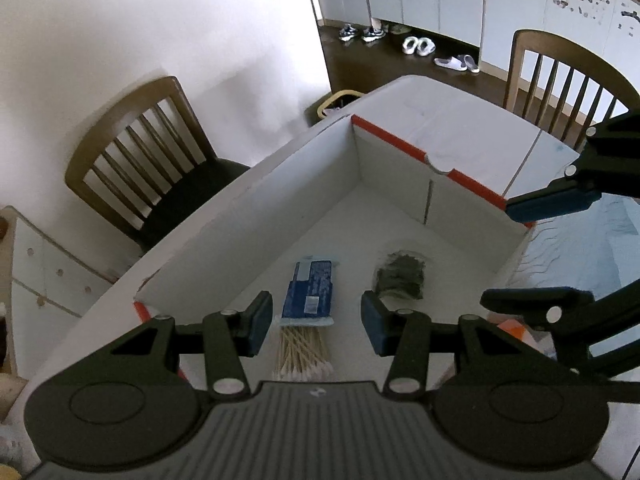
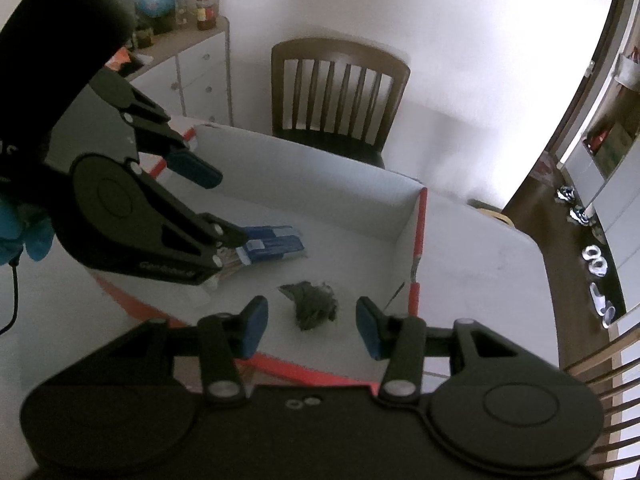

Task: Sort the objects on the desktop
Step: 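Release the blue packet with the left tool while the right tool releases the black bag, then withdraw both tools from the red box toward the items on the table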

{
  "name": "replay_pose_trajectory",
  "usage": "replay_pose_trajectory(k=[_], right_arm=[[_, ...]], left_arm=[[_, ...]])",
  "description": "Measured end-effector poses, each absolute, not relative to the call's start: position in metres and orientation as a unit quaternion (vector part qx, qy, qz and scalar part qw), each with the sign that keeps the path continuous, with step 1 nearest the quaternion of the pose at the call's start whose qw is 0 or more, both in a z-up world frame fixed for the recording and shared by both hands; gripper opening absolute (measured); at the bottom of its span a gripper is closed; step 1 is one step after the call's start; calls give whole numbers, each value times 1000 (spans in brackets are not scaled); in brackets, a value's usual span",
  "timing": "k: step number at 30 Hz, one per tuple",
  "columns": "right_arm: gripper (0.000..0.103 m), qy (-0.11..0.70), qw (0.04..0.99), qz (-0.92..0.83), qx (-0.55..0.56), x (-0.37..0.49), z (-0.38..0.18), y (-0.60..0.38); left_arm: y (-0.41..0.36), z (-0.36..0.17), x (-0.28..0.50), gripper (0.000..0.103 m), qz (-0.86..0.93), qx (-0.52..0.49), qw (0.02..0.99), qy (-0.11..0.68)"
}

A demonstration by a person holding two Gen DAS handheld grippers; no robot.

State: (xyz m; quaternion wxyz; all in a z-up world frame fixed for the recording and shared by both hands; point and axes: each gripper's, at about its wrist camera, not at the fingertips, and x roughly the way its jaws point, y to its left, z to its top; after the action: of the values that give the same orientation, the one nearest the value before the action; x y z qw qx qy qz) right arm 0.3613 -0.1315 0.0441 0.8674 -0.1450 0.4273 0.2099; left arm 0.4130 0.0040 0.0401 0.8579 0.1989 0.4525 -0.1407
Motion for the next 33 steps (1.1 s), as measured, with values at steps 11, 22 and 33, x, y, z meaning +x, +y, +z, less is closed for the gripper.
replay_pose_trajectory(k=[11,22,33], right_arm=[[49,401,879,218,-138,315,74,-153],[52,382,887,222,-133,265,95,-180],[65,362,892,237,-129,222,104,-202]], left_arm=[[-17,72,362,47,-126,205,871,429],[-32,94,305,47,-120,196,884,407],[-34,107,249,47,-100,177,902,382]])
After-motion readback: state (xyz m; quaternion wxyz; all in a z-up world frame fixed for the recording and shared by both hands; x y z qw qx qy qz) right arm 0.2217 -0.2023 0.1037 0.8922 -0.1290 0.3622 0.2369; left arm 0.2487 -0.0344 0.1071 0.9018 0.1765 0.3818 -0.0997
